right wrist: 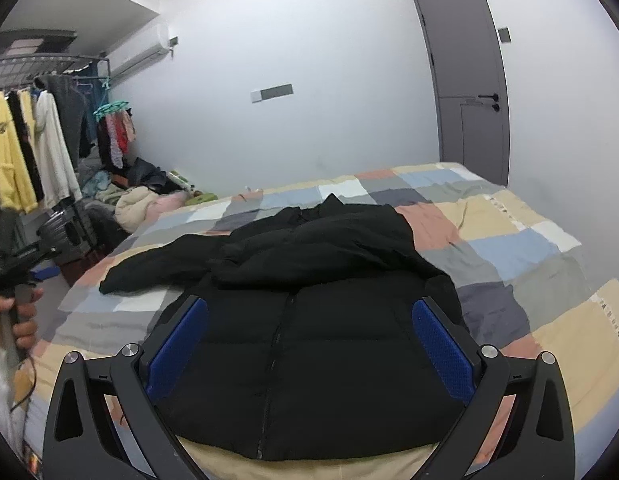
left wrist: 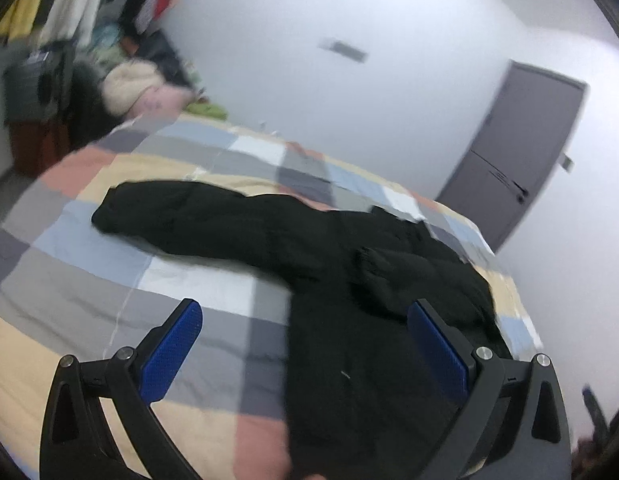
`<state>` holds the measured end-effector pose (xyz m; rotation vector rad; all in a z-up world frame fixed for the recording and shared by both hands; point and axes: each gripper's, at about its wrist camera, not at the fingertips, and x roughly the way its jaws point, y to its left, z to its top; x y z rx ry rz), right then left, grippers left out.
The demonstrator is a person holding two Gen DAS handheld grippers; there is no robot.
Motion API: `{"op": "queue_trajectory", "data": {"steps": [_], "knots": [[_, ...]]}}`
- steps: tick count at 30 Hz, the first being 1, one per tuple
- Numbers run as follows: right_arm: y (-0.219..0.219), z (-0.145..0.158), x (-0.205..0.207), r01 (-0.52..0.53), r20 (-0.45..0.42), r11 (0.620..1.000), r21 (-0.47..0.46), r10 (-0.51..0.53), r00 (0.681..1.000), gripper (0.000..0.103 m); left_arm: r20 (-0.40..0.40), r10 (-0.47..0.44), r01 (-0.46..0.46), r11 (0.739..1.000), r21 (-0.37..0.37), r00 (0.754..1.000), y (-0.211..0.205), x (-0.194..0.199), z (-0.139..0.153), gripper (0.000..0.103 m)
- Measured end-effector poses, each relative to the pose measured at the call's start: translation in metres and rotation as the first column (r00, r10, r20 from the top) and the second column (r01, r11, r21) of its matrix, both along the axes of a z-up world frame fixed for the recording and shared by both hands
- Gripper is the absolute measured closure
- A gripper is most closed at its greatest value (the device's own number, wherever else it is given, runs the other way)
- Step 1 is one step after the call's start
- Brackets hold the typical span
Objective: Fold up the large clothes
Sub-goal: 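Move the left gripper to the other sleeve cuff and grasp it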
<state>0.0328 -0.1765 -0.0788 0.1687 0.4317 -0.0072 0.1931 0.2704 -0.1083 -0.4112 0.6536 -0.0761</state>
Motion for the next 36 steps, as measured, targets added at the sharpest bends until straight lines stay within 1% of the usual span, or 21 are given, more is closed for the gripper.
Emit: {"op": "queue_trajectory", "data": {"steps": [1,3,6,10,12,14,15,17,18,22,24,27,29,31,33,34,35,36], "knots": [[0.000,-0.002,0.004,0.002,-0.009,1.000,0.005,-0.002,1.000,0.000,-0.003,0.005,-0.005,0.999,-0.031,1.000,0.013,0.011,-0.008,0.000],[0.001,-0.006,0.012,0.010,-0.027,1.000,0.005,-0.010,1.000,0.000,-0.022,0.032,-0.035,0.992,-0.119,0.999,0.049,0.039,-0.031,0.000],[0.003,-0.012,0.023,0.019,-0.051,1.000,-0.002,-0.019,0.999,0.000,-0.052,0.074,-0.084,0.969,-0.233,0.996,0.093,0.074,-0.066,0.001],[0.007,-0.024,0.043,0.027,-0.090,1.000,-0.006,-0.028,0.996,0.000,-0.070,0.123,-0.139,0.942,-0.306,0.990,0.135,0.111,-0.109,0.002],[0.009,-0.032,0.053,0.033,-0.113,0.999,-0.006,-0.033,0.993,0.000,-0.084,0.145,-0.165,0.919,-0.358,0.986,0.154,0.126,-0.130,0.002],[0.011,-0.041,0.065,0.038,-0.140,0.999,-0.008,-0.039,0.989,0.000,-0.104,0.180,-0.207,0.886,-0.415,0.978,0.175,0.140,-0.154,0.002],[0.012,-0.044,0.071,0.040,-0.153,0.999,-0.010,-0.041,0.987,0.000,-0.107,0.196,-0.223,0.869,-0.443,0.975,0.184,0.147,-0.164,0.002],[0.013,-0.050,0.081,0.050,-0.172,0.999,-0.014,-0.051,0.984,0.000,-0.102,0.218,-0.240,0.846,-0.477,0.971,0.200,0.161,-0.179,0.002],[0.013,-0.052,0.084,0.057,-0.176,0.998,-0.014,-0.058,0.983,0.000,-0.100,0.226,-0.246,0.841,-0.482,0.969,0.207,0.168,-0.185,0.002],[0.012,-0.062,0.102,0.089,-0.204,0.996,-0.004,-0.088,0.975,0.000,-0.105,0.250,-0.270,0.845,-0.461,0.963,0.226,0.194,-0.204,0.002],[0.011,-0.066,0.108,0.102,-0.218,0.995,-0.001,-0.100,0.971,0.000,-0.111,0.270,-0.290,0.838,-0.462,0.956,0.237,0.207,-0.215,0.003],[0.014,-0.069,0.117,0.110,-0.238,0.994,-0.028,-0.113,0.965,0.000,-0.133,0.318,-0.344,0.845,-0.409,0.939,0.247,0.223,-0.224,0.003],[0.014,-0.071,0.121,0.111,-0.243,0.993,-0.040,-0.117,0.963,0.000,-0.117,0.354,-0.371,0.837,-0.403,0.928,0.256,0.229,-0.228,0.004],[0.015,-0.072,0.125,0.106,-0.249,0.993,-0.048,-0.114,0.962,0.000,-0.109,0.382,-0.393,0.830,-0.396,0.918,0.259,0.232,-0.229,0.011],[0.016,-0.074,0.127,0.097,-0.254,0.994,-0.057,-0.109,0.961,0.000,-0.120,0.397,-0.412,0.831,-0.375,0.910,0.260,0.237,-0.230,0.023],[0.016,-0.074,0.127,0.094,-0.257,0.994,-0.059,-0.106,0.961,0.000,-0.127,0.398,-0.416,0.833,-0.365,0.909,0.259,0.239,-0.231,0.025],[0.016,-0.076,0.126,0.090,-0.261,0.994,-0.064,-0.104,0.960,0.000,-0.138,0.392,-0.415,0.837,-0.356,0.909,0.259,0.242,-0.230,0.031],[0.015,-0.076,0.126,0.089,-0.265,0.994,-0.068,-0.104,0.959,0.000,-0.148,0.383,-0.410,0.843,-0.348,0.912,0.259,0.245,-0.230,0.042]]}}
